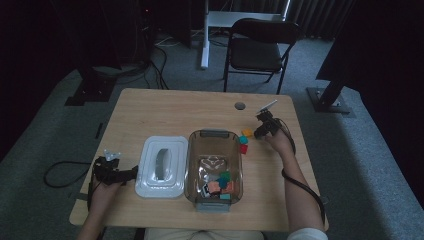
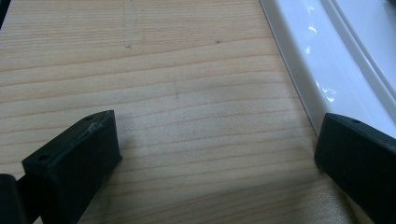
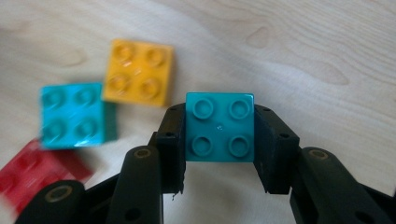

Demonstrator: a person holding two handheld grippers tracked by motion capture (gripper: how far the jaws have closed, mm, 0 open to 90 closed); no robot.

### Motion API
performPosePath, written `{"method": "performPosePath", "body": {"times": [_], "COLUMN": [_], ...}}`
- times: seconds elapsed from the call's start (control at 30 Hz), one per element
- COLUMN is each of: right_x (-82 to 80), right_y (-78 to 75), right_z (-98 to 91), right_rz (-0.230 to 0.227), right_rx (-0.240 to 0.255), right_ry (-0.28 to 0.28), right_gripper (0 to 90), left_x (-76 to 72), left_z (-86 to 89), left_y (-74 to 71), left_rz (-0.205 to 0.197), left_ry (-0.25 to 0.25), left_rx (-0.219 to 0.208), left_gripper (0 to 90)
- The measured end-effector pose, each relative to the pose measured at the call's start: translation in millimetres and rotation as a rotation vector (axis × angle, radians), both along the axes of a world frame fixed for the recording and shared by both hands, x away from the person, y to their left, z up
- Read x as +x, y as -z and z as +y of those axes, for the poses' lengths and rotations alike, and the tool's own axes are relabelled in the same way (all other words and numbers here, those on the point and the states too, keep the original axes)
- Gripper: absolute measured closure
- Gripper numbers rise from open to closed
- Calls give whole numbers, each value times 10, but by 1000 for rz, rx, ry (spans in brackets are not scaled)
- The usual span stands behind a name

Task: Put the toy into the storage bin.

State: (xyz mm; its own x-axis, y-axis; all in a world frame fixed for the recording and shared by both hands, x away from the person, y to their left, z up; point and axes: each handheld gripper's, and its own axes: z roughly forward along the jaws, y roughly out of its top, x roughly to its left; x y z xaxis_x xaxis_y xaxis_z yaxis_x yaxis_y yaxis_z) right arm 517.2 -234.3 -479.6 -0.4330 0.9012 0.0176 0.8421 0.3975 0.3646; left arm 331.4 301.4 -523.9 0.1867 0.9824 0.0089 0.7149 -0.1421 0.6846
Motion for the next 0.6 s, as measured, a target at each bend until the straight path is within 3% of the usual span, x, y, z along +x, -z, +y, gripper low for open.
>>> {"method": "performPosePath", "body": {"times": [0.17, 0.37, 0.6], "right_x": [-117, -348, -556], "right_y": [-83, -194, -286], "right_z": [0, 64, 106], "right_rz": [13, 20, -8], "right_rx": [13, 24, 29], "right_ry": [-38, -130, -172], "right_gripper": [587, 587, 588], "left_x": [0, 0, 0], "left_z": [0, 0, 0], "left_y": [0, 0, 0], "left_rz": [0, 0, 0], "left_ry": [0, 0, 0], "left_rx": [0, 0, 0], "left_gripper": [5, 5, 5]}}
